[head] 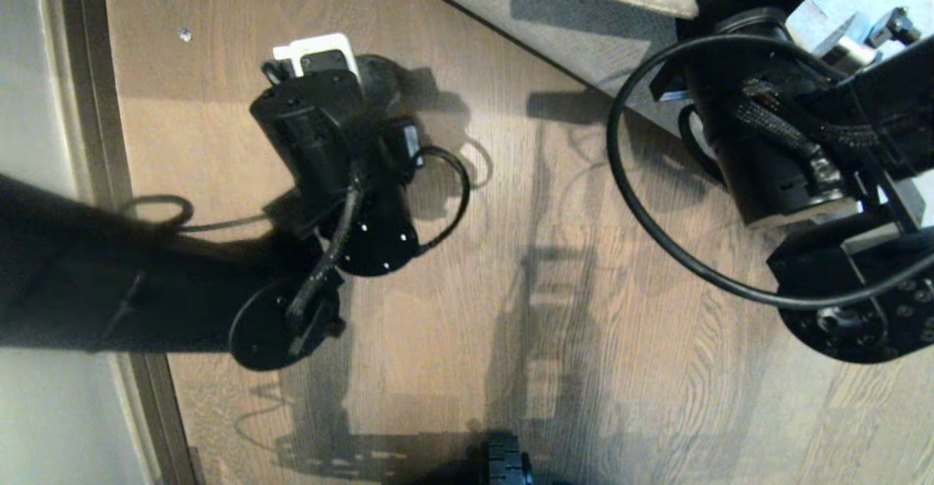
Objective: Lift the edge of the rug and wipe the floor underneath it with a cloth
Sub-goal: Wipe the floor under the carpet with a rag
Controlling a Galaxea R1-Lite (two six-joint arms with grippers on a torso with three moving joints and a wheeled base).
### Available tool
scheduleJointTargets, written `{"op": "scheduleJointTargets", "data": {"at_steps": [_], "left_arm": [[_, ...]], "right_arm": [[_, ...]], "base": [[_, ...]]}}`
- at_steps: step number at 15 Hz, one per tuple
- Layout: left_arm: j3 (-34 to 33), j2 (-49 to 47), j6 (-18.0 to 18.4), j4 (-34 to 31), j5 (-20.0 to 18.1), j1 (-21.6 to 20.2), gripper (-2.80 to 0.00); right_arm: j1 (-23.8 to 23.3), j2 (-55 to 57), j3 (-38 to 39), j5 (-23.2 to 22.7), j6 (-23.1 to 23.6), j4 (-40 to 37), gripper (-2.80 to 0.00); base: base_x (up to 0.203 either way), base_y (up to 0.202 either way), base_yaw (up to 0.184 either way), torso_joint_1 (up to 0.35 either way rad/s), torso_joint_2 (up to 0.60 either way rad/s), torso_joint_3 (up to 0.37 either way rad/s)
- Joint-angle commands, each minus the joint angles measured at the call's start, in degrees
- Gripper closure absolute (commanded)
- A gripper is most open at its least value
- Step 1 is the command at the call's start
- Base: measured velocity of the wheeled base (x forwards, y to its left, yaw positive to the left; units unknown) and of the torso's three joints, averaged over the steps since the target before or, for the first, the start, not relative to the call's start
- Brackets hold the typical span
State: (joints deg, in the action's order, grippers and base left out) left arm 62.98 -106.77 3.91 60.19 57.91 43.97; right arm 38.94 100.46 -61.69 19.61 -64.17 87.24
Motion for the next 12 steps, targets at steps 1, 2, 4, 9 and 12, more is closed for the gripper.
{"op": "scheduleJointTargets", "data": {"at_steps": [1,2,4,9,12], "left_arm": [[-4.5,1.8,0.0,1.0,1.5,8.9,0.00],[-5.0,0.5,0.0,1.2,1.8,10.9,0.00],[-4.3,-2.3,-0.2,1.4,1.9,11.5,0.00],[5.5,-10.9,-0.6,2.0,2.0,11.2,0.00],[13.8,-16.0,-0.3,1.7,1.8,10.8,0.00]], "right_arm": [[0.1,-0.5,0.3,0.0,-0.4,2.5,0.00],[0.3,-0.5,0.4,0.0,-0.4,2.5,0.00],[0.3,-0.5,0.4,0.0,-0.3,2.5,0.00],[0.2,-0.4,0.6,-0.1,0.1,2.5,0.00],[0.1,-0.5,1.3,-0.7,0.2,2.5,0.00]], "base": [[0.000,0.000,0.000,0.000,0.00,0.000],[0.000,0.000,0.000,0.000,0.00,0.000],[0.000,0.000,0.000,0.000,0.00,0.000],[0.000,0.000,0.000,0.000,0.00,0.000],[0.000,0.000,0.000,0.000,0.00,0.000]]}}
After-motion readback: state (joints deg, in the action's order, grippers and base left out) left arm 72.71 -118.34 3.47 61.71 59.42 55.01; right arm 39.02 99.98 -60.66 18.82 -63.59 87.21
